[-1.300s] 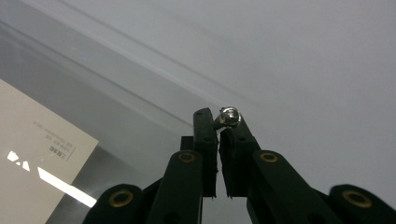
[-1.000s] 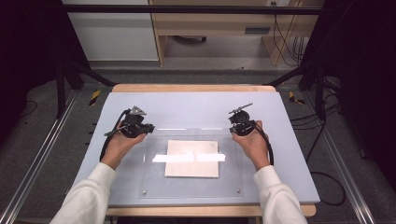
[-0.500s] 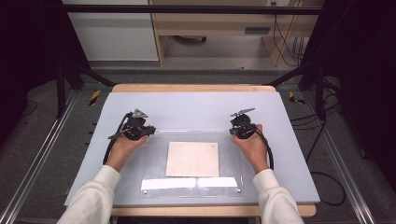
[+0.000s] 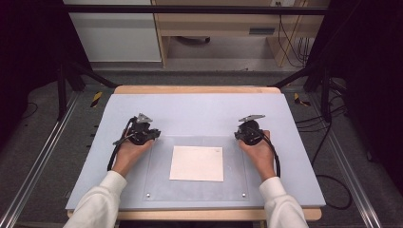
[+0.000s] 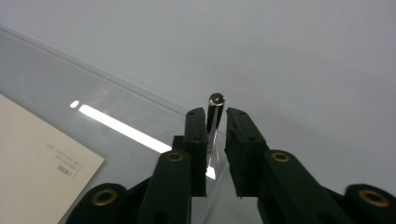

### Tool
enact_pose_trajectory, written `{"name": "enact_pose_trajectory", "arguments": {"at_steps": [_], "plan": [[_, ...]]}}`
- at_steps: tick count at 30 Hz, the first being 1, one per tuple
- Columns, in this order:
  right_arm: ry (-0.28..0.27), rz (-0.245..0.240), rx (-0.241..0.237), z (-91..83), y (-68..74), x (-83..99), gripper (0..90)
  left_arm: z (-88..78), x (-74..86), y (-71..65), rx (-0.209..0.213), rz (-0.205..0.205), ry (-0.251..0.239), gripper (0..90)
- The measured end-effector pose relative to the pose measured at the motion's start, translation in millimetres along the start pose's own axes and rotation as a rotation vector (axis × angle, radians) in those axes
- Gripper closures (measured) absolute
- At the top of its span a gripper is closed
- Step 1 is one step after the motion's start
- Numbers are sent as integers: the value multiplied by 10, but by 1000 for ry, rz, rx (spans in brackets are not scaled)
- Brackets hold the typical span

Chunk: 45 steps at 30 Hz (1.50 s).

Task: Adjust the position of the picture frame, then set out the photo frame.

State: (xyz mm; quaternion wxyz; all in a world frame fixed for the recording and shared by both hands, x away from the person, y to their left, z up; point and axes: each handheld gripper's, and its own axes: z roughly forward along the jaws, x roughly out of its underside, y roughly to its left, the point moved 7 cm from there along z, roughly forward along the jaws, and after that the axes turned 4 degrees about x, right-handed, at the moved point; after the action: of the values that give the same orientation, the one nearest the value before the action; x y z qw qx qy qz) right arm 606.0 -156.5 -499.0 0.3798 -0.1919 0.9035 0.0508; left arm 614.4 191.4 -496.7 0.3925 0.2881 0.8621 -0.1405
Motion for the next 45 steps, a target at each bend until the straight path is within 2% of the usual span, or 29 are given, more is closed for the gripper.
{"name": "enact_pose_trajectory", "arguments": {"at_steps": [1,2,3,4,6,9,10,13,17,20,21,22,25,28,29,31,34,39,43,45], "plan": [[-57,-12,8,-89,-17,-32,685,-76,-37,5,-41,14,-25,594],[-57,-12,8,-89,-17,-32,685,-76,-37,5,-41,14,-25,532],[-103,-7,32,-160,-34,-59,607,-151,-79,-1,-76,13,-73,482],[-125,-7,34,-187,-35,-70,584,-151,-79,-1,-76,13,-73,453],[-139,-6,44,-206,-36,-77,561,-214,-110,-15,-103,19,-115,434],[-188,-23,63,-238,-14,-98,489,-274,-142,-45,-117,30,-149,315],[-190,-19,59,-237,0,-100,485,-287,-148,-46,-131,32,-155,277],[-199,-30,66,-225,21,-106,485,-305,-163,-50,-128,13,-169,169],[-192,-10,75,-189,26,-111,547,-284,-171,-73,-97,2,-175,126],[-178,-6,72,-152,35,-103,594,-245,-162,-110,-82,8,-171,129],[-174,-2,71,-145,43,-100,605,-227,-155,-116,-95,11,-169,151],[-178,-7,67,-137,52,-105,625,-218,-147,-120,-100,10,-168,237],[-183,0,67,-135,68,-117,637,-181,-110,-141,-103,2,-158,372],[-185,-2,68,-133,75,-127,642,-152,-78,-149,-102,-6,-147,478],[-186,-3,68,-131,77,-129,647,-144,-77,-147,-108,-9,-152,518],[-183,0,69,-127,78,-129,656,-124,-60,-131,-122,-12,-131,582],[-183,5,64,-117,81,-127,681,-104,-60,-103,-138,-15,-135,647],[-185,8,63,-106,86,-131,747,-93,-66,-101,-135,-22,-133,764],[-185,9,66,-100,85,-134,806,-74,-54,-102,-137,-22,-123,830],[-183,5,74,-101,63,-130,851,-74,-54,-104,-139,-18,-121,834]]}}
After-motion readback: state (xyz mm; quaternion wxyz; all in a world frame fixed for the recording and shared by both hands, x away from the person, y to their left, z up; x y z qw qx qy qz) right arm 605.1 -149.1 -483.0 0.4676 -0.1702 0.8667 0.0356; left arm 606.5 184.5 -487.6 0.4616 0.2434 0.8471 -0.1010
